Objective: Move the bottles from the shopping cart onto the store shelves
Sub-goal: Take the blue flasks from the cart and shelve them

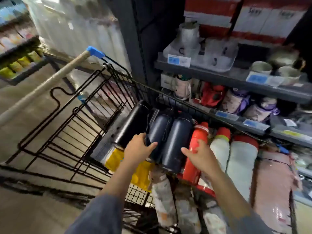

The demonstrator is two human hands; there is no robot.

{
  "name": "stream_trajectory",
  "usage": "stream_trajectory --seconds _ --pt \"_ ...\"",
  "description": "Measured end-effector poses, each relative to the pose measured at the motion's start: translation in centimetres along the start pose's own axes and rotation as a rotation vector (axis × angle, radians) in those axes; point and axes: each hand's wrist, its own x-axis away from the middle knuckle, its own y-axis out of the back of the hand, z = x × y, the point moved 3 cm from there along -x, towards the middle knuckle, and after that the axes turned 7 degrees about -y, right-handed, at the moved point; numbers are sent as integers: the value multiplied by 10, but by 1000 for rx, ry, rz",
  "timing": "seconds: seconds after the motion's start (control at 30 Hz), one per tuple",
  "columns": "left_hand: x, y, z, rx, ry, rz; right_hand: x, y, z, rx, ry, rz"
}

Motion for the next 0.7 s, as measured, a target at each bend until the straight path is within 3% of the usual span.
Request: stream_trajectory --seconds 0.13,0.37,0.53,0.7 --pt "-33 -12 8 -13 16 119 7 -16 4 -11 -62 -76" --pt "-46 -25 3 -14 75 139 -2 -32 34 135 -146 -142" --pt "-43 -28 8 171 96 139 -14 -45 55 172 -189 -191" --pt "-39 -27 3 333 -27 129 -22 -49 67 265 -239 -272"
